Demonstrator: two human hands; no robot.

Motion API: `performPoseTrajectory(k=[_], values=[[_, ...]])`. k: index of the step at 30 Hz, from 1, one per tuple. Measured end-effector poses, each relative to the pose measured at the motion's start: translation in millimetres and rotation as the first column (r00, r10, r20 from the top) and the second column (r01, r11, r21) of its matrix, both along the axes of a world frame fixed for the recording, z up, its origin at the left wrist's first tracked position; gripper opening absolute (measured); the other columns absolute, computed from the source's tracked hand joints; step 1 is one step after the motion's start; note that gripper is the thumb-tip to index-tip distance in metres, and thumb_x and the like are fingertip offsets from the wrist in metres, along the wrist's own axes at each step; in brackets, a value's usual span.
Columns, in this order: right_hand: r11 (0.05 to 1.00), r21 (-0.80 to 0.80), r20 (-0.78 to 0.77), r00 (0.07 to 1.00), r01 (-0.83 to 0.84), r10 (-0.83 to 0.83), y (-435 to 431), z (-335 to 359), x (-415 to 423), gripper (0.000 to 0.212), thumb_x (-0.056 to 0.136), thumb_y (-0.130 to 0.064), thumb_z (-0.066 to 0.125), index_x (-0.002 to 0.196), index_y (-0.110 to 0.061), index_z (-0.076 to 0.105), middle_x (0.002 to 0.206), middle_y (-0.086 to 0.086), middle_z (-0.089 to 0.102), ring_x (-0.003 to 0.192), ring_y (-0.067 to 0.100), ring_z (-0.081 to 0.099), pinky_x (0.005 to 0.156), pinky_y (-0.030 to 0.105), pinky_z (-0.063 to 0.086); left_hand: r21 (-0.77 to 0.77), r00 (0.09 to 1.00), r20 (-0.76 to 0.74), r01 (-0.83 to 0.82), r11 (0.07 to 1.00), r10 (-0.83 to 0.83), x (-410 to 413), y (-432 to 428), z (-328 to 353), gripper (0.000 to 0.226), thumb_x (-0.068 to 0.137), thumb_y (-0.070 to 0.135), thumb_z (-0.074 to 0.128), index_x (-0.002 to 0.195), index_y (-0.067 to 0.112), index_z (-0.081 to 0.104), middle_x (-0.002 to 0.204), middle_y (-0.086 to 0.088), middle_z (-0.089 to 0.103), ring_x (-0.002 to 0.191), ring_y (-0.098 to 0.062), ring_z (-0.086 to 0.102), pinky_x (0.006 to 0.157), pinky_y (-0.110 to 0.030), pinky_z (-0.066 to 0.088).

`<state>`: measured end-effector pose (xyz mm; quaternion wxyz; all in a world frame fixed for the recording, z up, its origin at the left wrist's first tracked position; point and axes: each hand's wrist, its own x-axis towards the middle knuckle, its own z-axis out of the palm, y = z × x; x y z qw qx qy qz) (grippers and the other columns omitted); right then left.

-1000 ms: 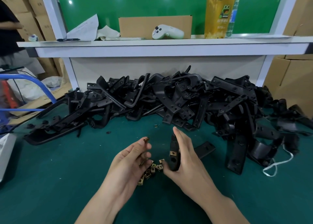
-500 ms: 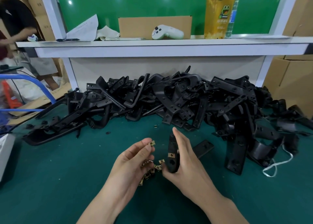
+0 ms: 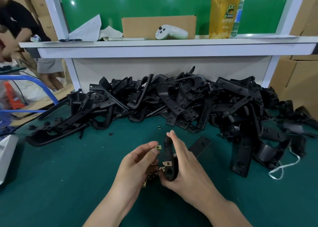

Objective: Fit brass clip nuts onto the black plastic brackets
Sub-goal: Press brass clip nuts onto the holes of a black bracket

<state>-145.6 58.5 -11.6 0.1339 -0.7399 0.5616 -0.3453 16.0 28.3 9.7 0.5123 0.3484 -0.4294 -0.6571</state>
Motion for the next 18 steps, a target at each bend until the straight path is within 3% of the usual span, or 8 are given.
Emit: performPoseTrajectory(k=[6,10,16,18], values=[[1.0,-0.015,0.001,1.0,-0.002,0.002,-1.6,-1.4,0.8,0.109,0.075,-0.054,0.064,0.142,-0.064,-0.022,0.149,-0.046,0.003,0.129,0.008,0.039,0.102,0.019,0.029,-0.025,0.999,0.032,0.021,0.999,-0.02,-1.3,1.3,-1.6,0.023,0.077,0.022,0.07,0.098,0.018,0.08,0.088,-0.007,0.076,0.075,-0.013,0.07,0.065,-0.021,0.056],[1.0,-0.009,0.001,1.0,-0.007,0.007,-1.4,-1.1,1.3,0.108,0.074,-0.058,0.061,0.143,-0.064,-0.022,0.142,-0.055,-0.003,0.13,0.005,0.035,0.099,0.014,0.026,-0.038,0.998,0.056,0.026,0.999,-0.024,-0.4,0.4,-2.8,0.026,0.076,0.027,0.072,0.1,0.022,0.08,0.088,-0.005,0.076,0.077,-0.012,0.071,0.067,-0.021,0.056],[1.0,-0.01,-0.012,1.0,-0.012,0.012,-0.9,-0.7,1.0,0.108,0.074,-0.059,0.06,0.142,-0.063,-0.023,0.14,-0.056,-0.006,0.131,0.008,0.036,0.101,0.016,0.027,-0.071,0.986,0.164,0.003,0.997,0.008,0.9,-0.2,-6.3,0.035,0.072,0.042,0.075,0.104,0.028,0.079,0.091,-0.006,0.077,0.079,-0.015,0.07,0.081,-0.042,0.051],[1.0,-0.013,-0.019,1.0,-0.016,0.016,-0.9,-0.2,1.2,0.109,0.076,-0.056,0.063,0.141,-0.064,-0.024,0.137,-0.058,-0.01,0.131,0.006,0.035,0.099,0.012,0.026,-0.073,0.986,0.163,-0.007,0.997,0.019,1.0,-0.6,-6.4,0.039,0.069,0.045,0.077,0.104,0.028,0.079,0.093,-0.007,0.078,0.081,-0.016,0.071,0.083,-0.042,0.051]])
